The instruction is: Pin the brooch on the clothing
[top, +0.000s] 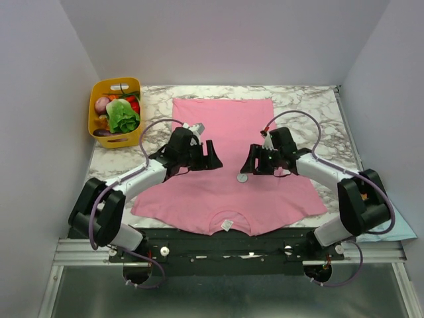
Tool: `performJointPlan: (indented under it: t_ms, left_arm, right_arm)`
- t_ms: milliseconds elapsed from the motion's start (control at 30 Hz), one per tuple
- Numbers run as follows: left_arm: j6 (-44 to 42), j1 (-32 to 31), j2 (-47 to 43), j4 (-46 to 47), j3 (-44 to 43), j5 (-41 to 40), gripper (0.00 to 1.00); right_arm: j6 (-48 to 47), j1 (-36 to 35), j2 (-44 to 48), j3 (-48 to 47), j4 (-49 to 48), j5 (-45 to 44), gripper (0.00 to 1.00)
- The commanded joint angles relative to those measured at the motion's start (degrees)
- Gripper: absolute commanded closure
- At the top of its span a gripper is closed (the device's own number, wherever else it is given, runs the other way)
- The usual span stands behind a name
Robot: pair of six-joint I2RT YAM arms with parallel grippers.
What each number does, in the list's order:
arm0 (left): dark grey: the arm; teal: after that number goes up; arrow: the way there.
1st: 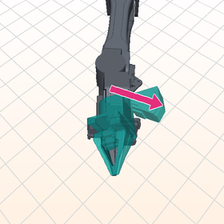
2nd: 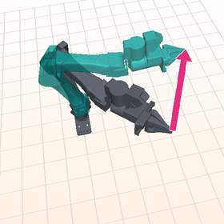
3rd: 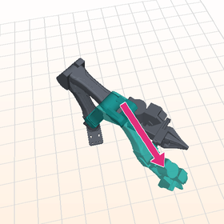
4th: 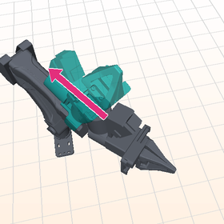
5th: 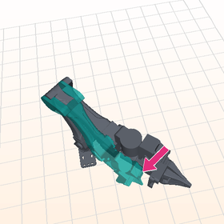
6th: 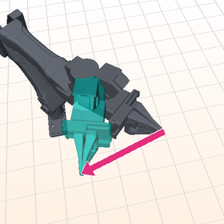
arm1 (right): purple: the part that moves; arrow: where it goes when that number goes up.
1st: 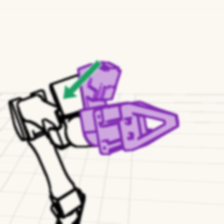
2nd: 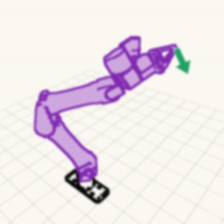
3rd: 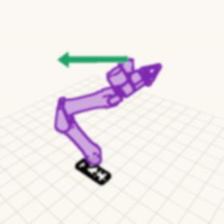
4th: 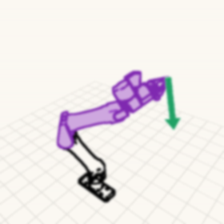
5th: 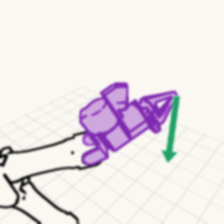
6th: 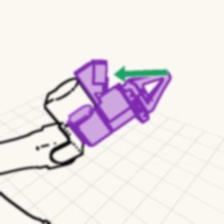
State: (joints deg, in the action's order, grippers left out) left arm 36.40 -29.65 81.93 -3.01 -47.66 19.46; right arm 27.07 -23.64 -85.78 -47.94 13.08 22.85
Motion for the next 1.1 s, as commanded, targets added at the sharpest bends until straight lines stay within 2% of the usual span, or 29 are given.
performJointPlan:
  t_ms: [0, 233, 333, 600, 700, 767, 833, 1067]
  left_arm:
    - [3.06, -2.08, 3.23, 6.34, -1.12, 2.94, 0.16]
    - [4.03, -3.93, 6.40, 8.19, -0.86, 3.13, 0.19]
    - [4.55, -4.01, 6.75, 8.63, -0.42, 2.86, 0.19]
    - [4.20, -4.01, 7.10, 8.28, -0.24, 2.34, 0.20]
    - [3.68, -3.93, 7.45, 7.40, -0.33, 1.72, 0.20]
    - [3.50, -4.01, 7.45, 7.14, -0.33, 1.54, 0.20]
    - [3.41, -4.01, 7.45, 6.87, -0.42, 1.19, 0.20]
    - [2.80, -4.01, 6.93, 5.73, -0.07, 0.22, 0.20]
  right_arm:
    - [0.44, 0.52, -5.18, -0.57, -2.71, 3.08, 0.29]
    - [1.14, 0.52, -11.16, -3.64, -2.45, 2.72, 0.36]
    - [1.49, 0.52, -13.27, -4.53, -2.27, 4.13, 0.37]
    - [1.41, 0.61, -12.75, -3.21, -1.92, 6.68, 0.38]
    - [1.49, 0.52, -11.26, -2.42, -1.48, 5.98, 0.47]
    - [1.32, 0.52, -10.64, -2.59, -0.87, 5.28, 0.48]
    - [1.32, 0.52, -10.73, -2.94, 0.62, 3.88, 0.62]
    - [0.70, 0.52, -10.29, -3.21, 1.42, 4.92, 0.66]
